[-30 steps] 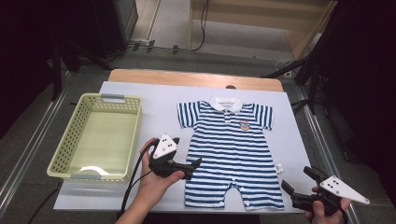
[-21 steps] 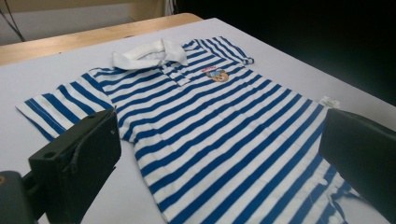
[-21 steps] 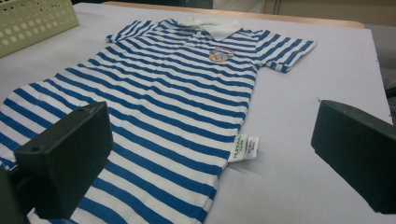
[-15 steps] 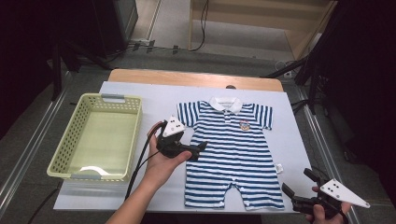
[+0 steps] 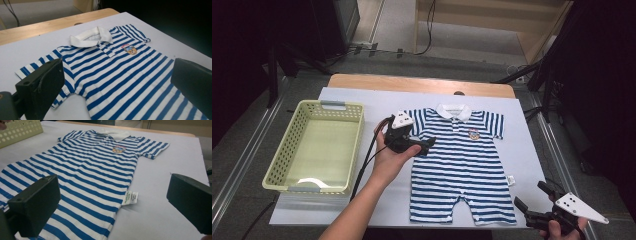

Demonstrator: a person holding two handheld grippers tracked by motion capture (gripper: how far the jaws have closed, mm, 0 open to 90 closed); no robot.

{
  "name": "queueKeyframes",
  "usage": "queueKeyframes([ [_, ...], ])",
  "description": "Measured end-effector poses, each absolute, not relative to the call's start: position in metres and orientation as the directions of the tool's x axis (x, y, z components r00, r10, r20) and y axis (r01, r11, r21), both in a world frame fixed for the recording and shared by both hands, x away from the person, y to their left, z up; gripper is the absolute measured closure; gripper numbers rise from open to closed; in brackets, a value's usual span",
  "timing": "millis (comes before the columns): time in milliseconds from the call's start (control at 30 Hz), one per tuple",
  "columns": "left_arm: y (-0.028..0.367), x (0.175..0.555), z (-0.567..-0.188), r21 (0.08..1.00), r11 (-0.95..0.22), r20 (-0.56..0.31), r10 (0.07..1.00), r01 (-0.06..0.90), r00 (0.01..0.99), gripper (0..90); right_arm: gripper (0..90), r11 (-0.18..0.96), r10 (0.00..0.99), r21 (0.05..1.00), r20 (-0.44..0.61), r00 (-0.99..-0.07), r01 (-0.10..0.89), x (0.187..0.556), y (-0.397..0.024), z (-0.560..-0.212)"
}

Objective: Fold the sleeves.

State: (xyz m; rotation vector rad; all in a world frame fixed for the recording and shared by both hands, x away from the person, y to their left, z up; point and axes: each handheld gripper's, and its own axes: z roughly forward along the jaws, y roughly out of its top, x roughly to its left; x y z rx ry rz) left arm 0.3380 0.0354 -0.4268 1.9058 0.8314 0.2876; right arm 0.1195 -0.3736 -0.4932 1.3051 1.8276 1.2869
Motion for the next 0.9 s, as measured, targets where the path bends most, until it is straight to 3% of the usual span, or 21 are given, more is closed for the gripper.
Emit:
queueKeyframes([
  [433, 0.030, 0.383, -0.445, 0.827, -0.278, -0.166, 0.710, 0.489, 0.684, 6.5, 0.0, 0.078, 0.919, 0.913, 0.090, -0.385, 0.400, 0.119, -0.373, -0.495],
  [567, 0.032, 0.395, -0.454, 0.811, -0.261, -0.193, 0.725, 0.524, 0.661, 14.4, 0.0, 0.078, 0.916, 0.915, 0.091, -0.390, 0.397, 0.119, -0.374, -0.495],
  [900, 0.036, 0.420, -0.467, 0.781, -0.250, -0.199, 0.770, 0.573, 0.607, 16.6, 0.0, 0.075, 0.913, 0.912, 0.100, -0.395, 0.403, 0.119, -0.375, -0.496],
])
